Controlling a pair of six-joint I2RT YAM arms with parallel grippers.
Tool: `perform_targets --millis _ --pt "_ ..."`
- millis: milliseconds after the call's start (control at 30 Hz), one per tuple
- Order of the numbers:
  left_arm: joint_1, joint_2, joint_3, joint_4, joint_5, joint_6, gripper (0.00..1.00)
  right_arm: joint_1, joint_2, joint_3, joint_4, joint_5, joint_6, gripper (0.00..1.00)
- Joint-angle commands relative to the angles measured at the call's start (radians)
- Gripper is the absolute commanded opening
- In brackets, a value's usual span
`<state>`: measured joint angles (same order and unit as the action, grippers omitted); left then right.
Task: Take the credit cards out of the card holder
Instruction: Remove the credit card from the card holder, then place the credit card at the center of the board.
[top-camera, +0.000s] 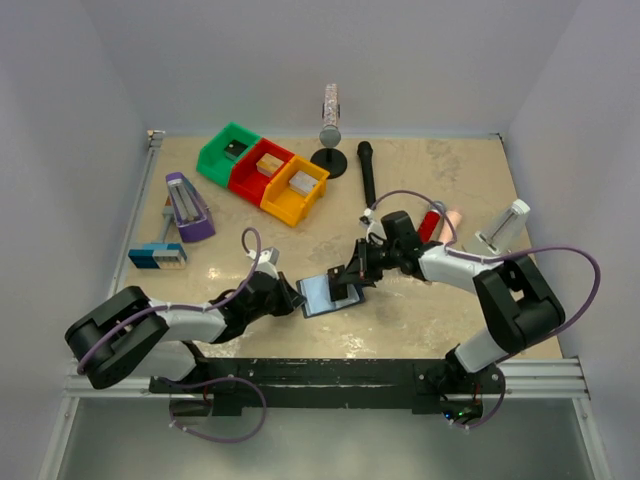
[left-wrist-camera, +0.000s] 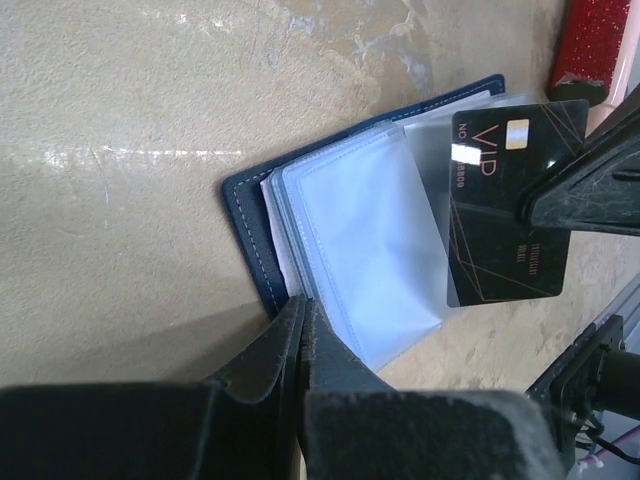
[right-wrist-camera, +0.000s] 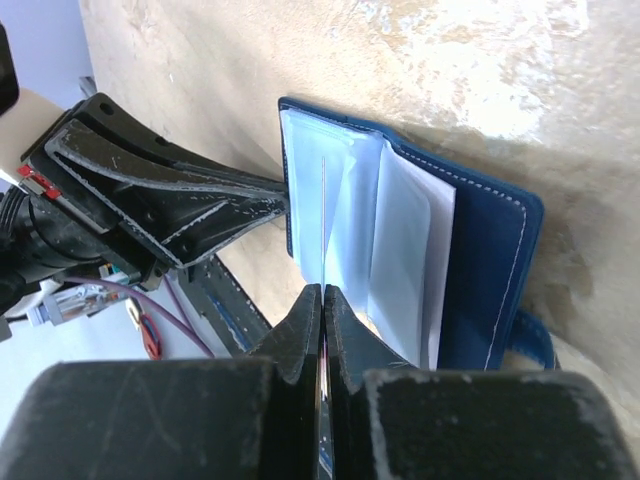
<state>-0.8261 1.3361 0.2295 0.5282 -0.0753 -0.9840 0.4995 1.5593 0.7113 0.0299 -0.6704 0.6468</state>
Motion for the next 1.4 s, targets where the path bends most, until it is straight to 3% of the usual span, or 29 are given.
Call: perform_targets --millis 0,233,300,333,433,567,733,1000,1100,1200,1367 --pt "-0.002 -0.018 -0.021 -0.048 -0.026 0.036 0.00 -0.027 -0.071 -0.013 -0.076 0.038 -0.026 0.00" --pt "-0.004 -0.008 0.005 -0.019 0.040 0.085 0.01 -0.044 -0.258 -0.010 -0.200 0.097 -0.058 0.00" --pt "-0.004 0.005 0.019 0.007 0.071 0.096 0.10 -0.044 -0.313 0.005 -0.241 0.098 -0.091 0.00" --pt "-0.004 0.011 0.046 0.012 0.142 0.087 0.26 -0.044 -0.377 0.013 -0.277 0.072 -0.128 0.00" --pt "-0.010 -0.032 0.059 -0.011 0.155 0.068 0.43 -0.030 -0.433 0.020 -0.340 0.069 -0.185 0.00" --pt "-0.013 -0.184 0.079 -0.127 0.132 0.076 0.59 0.002 -0.481 0.033 -0.410 0.089 -0.249 0.00" --pt "-0.007 -0.460 0.082 -0.313 0.082 0.111 0.75 0.071 -0.476 0.074 -0.426 -0.009 -0.302 0.00" --pt "0.002 -0.797 0.031 -0.278 0.290 0.315 0.79 0.217 -0.424 0.177 -0.472 -0.168 -0.394 0.00" --pt "0.002 -0.792 0.014 -0.157 0.425 0.298 0.79 0.246 -0.406 0.217 -0.508 -0.251 -0.433 0.00" --pt "0.002 -0.747 0.053 -0.139 0.544 0.297 0.77 0.273 -0.392 0.246 -0.545 -0.294 -0.466 0.00" --pt "0.002 -0.686 0.047 -0.028 0.660 0.260 0.72 0.297 -0.390 0.252 -0.545 -0.324 -0.478 0.00"
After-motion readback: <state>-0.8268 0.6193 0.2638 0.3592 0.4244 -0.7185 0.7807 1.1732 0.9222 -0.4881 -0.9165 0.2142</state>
